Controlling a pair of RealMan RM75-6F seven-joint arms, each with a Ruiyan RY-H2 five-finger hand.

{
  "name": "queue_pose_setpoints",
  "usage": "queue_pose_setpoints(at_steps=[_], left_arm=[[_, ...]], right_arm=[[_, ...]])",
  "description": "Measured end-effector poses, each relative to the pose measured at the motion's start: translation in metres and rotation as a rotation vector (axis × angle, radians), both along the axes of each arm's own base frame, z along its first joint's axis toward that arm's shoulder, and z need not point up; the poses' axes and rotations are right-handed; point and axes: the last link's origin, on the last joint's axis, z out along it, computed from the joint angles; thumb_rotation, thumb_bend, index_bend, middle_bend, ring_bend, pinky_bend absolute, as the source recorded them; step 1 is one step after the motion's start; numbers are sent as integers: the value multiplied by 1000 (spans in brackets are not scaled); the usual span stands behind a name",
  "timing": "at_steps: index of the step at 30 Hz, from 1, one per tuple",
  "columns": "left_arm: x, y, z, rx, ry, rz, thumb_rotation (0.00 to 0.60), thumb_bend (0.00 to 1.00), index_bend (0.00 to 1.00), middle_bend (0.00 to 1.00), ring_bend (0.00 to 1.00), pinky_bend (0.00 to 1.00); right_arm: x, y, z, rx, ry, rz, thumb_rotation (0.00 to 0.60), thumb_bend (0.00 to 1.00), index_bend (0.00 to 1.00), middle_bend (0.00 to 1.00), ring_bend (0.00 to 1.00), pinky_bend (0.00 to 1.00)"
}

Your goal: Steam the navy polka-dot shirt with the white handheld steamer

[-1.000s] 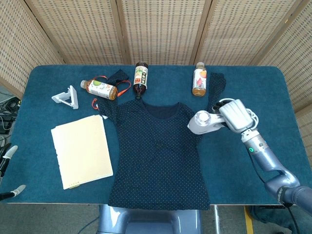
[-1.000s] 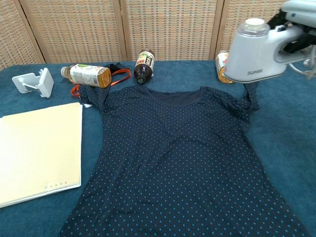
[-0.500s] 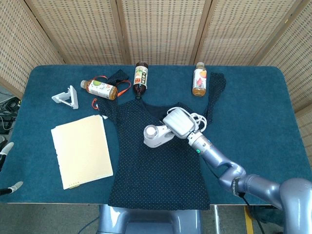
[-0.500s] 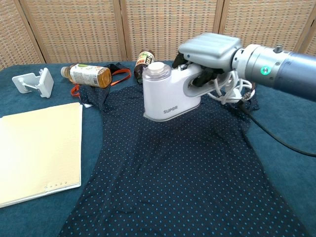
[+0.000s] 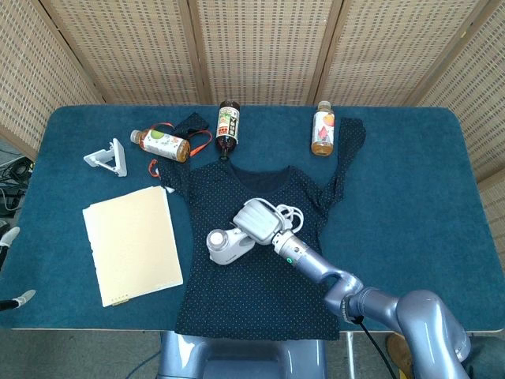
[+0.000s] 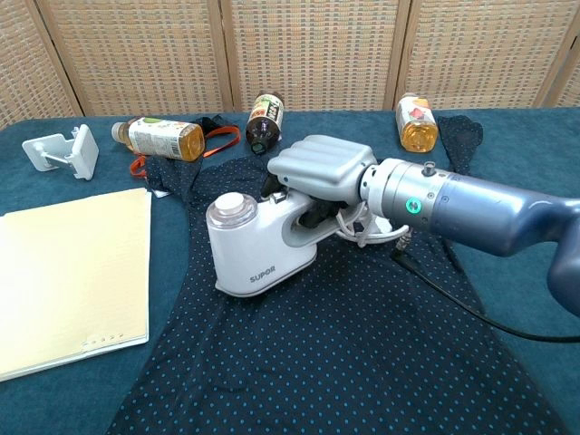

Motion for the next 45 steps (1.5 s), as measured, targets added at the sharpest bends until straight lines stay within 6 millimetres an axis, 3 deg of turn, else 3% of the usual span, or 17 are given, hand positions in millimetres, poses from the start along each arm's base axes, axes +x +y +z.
queue_pose_setpoints(at_steps=[7, 14, 20, 30, 34, 38, 45], left_arm=[[1, -1, -3, -6, 6, 2, 600, 0, 0, 0, 0, 0], [2, 0, -6, -14, 17, -4, 600, 0, 0, 0, 0, 0], [4, 0, -12, -31, 28, -9, 600, 0, 0, 0, 0, 0], [11, -1, -19, -49, 36, -33, 600, 0, 0, 0, 0, 0], [13, -1, -21, -52, 40, -42, 600, 0, 0, 0, 0, 0], [15, -1, -21, -53, 41, -46, 600, 0, 0, 0, 0, 0], [15, -2, -20, -46, 37, -47, 600, 0, 0, 0, 0, 0]], right_arm=[[-13, 4, -10, 16, 0, 46, 600, 1000, 757, 669, 778, 1000], [-44, -5, -2, 0, 7, 15, 600, 1000, 757, 669, 778, 1000], [-83, -18, 18, -46, 21, -62, 600, 1000, 757, 669, 778, 1000], [-163, -43, 76, -199, 98, -255, 600, 1000, 757, 669, 778, 1000], [-186, -47, 93, -241, 107, -340, 600, 1000, 757, 669, 778, 1000], [-193, -46, 96, -244, 98, -371, 600, 1000, 757, 669, 779, 1000], [-177, -41, 84, -205, 63, -310, 600, 1000, 757, 668, 778, 1000]])
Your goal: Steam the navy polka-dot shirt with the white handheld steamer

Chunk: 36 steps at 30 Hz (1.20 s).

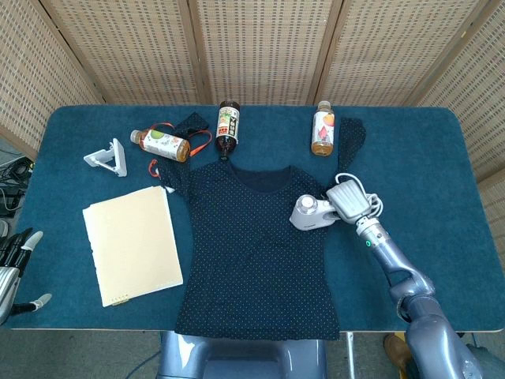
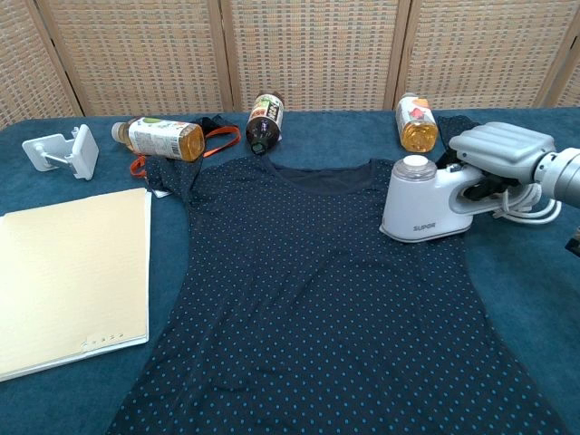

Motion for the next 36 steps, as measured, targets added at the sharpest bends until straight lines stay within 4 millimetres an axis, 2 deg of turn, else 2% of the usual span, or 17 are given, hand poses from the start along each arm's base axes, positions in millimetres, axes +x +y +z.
queue_pose_setpoints(at_steps=[11, 21, 33, 36], left_arm=[[0, -2, 3, 9, -7, -3, 600, 0, 0, 0, 0, 0], [-1, -3, 4, 9, -8, -9, 600, 0, 0, 0, 0, 0], [-1, -4, 3, 6, -5, -13, 600, 0, 0, 0, 0, 0], [-1, -4, 3, 6, -5, -13, 600, 0, 0, 0, 0, 0]], right_arm=[[41, 22, -28, 104, -59, 200, 600, 1000, 757, 669, 779, 1000], [72, 64, -50, 258, -129, 410, 600, 1000, 757, 668, 778, 1000], [83, 109, -61, 415, -143, 582, 600, 1000, 757, 667, 778, 1000], [81, 114, -62, 425, -114, 613, 600, 1000, 757, 667, 779, 1000]])
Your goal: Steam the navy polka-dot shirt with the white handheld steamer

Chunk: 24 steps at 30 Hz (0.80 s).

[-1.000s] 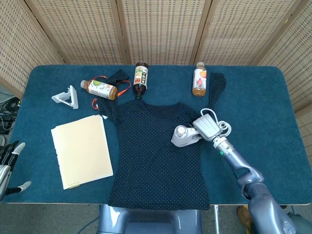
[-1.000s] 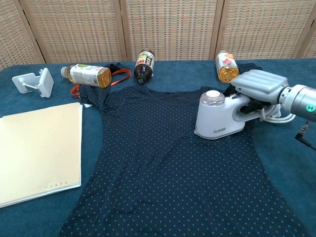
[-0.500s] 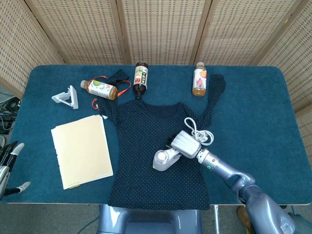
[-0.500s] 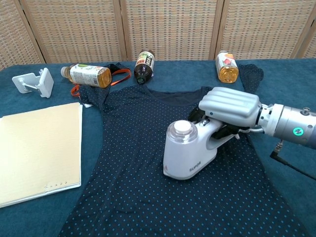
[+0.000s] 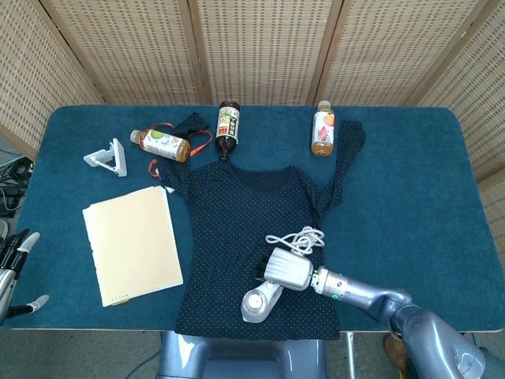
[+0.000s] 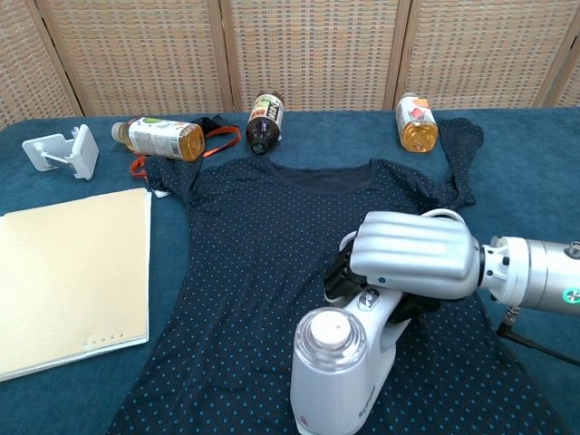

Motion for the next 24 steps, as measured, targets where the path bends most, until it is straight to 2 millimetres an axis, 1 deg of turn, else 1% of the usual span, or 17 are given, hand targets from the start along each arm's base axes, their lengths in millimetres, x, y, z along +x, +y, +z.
queue_pose_setpoints(at_steps=[3, 7, 18, 24], left_arm=[[0, 0, 0, 2, -1, 1, 600, 0, 0, 0, 0, 0], [1, -1, 0, 2, -1, -1, 600, 0, 0, 0, 0, 0], [3, -1, -3, -5, 1, -6, 600, 0, 0, 0, 0, 0], [5, 0, -4, -8, 2, -6, 600, 0, 0, 0, 0, 0]], right_arm=[[-4, -2, 0, -11, 21, -7, 600, 1000, 757, 667, 778, 1000], [-12, -12, 3, -50, 46, -42, 600, 1000, 758, 667, 778, 1000], [-45, -57, 24, -217, 100, -258, 600, 1000, 757, 667, 778, 1000], [-54, -75, 32, -300, 78, -391, 600, 1000, 757, 667, 779, 1000]])
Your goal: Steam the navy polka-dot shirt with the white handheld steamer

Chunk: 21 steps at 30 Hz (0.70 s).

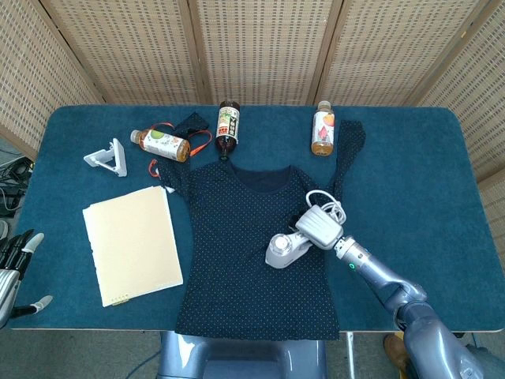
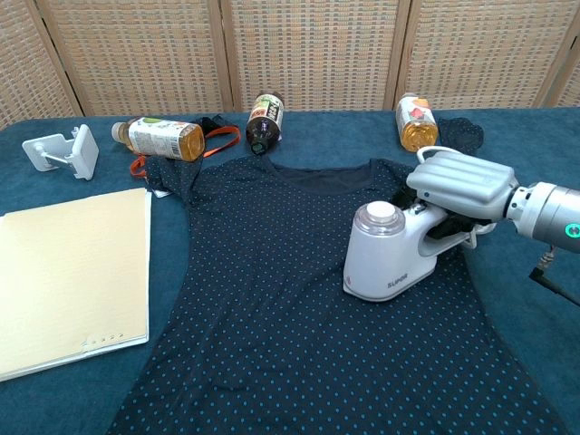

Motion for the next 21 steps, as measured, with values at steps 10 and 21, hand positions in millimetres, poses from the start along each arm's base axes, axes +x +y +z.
queue_pose_setpoints(at_steps=[10, 21], left_arm=[[-1, 1, -1, -2, 0, 5, 600, 0, 0, 0, 0, 0], [-5, 3, 1, 2, -7, 21, 600, 0, 0, 0, 0, 0]], right_arm=[[21, -33, 8, -177, -94, -127, 600, 1000, 758, 666, 780, 1000], [39, -65, 3, -320, -39, -293, 600, 1000, 758, 666, 780, 1000]])
